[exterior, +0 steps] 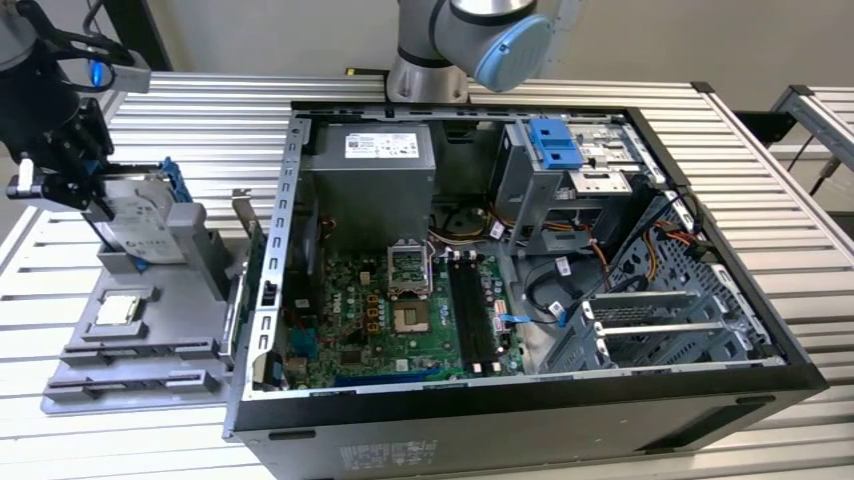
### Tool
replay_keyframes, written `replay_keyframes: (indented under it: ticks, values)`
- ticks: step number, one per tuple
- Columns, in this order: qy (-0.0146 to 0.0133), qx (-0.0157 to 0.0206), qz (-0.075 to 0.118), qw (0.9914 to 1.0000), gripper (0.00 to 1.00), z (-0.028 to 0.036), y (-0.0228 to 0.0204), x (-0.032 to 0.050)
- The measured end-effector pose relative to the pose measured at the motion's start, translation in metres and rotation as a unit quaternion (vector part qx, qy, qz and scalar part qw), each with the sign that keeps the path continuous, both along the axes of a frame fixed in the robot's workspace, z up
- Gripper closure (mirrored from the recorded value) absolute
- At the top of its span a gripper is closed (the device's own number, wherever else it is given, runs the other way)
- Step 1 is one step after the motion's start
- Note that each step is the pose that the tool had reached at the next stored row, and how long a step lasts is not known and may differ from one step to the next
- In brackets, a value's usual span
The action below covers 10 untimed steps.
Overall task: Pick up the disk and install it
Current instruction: 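Pick up the disk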
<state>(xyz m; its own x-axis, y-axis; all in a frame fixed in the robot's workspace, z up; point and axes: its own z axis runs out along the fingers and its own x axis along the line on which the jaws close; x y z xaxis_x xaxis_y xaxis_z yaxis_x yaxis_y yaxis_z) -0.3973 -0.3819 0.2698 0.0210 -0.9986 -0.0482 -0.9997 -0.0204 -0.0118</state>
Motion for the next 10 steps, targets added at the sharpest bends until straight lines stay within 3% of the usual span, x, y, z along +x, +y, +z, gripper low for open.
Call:
replay_keyframes:
  ticks: [7,10]
  values:
    - [0.0000,0.0000,-0.001,1.00000,1.00,0.0001,-0.0003,0.0001]
    - [0.0001,0.0000,-0.001,1.00000,1.00,0.0001,-0.0031,0.0001]
